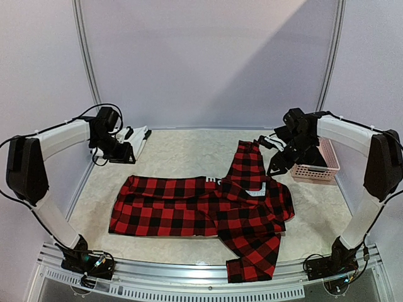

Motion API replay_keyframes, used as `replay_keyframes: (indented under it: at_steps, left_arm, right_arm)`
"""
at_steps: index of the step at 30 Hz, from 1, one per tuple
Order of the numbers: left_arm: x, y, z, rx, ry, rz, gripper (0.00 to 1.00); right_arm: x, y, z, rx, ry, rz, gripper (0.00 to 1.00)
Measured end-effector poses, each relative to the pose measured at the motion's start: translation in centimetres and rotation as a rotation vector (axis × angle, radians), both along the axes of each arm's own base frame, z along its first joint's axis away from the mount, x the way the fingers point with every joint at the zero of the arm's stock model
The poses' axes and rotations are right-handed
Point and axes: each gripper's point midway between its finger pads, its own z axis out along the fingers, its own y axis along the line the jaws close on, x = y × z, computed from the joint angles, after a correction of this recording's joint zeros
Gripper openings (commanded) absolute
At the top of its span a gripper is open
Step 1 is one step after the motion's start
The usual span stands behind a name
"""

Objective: Fold and stack the mixed laundry pile
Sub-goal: Adjust the rectangle-folded shirt at the center of the board.

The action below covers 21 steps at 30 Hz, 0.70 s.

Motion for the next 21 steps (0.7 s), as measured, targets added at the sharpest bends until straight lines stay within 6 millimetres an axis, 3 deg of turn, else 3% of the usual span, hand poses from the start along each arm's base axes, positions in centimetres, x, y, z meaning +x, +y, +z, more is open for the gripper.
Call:
replay_keyframes:
  at_steps: [4,9,13,17,21]
  left_arm:
    - [1.8,-2.0,-0.3,-0.015,-0.002,-0.031,0.39]
    - [1.7,-3.9,-5.1,-0.023,0.124,-0.057,0.32]
    - [1.1,-4.0,-8.1,-0.021,0.210,-0.051,0.26]
    - [0.5,-3.7,-10.1,0.002,0.265,-0.042,0.24]
    - [0.3,-3.0,-10.8,0.038,0.283,-0.032,0.23]
  right_arm:
    - [2.8,-2.5,-1.4,-0.037,0.012,-0.114,0.47]
    - [5.2,-4.3,-5.9,-0.104,0.058,-0.189,0.43]
    - [6.5,-4.3,-8.4,-0.126,0.084,-0.208,0.40]
    - [8.0,-3.9,-9.0,-0.117,0.073,-0.220,0.38]
    - [8.7,-3.6,-9.6,-0.107,0.070,-0.219,0.28]
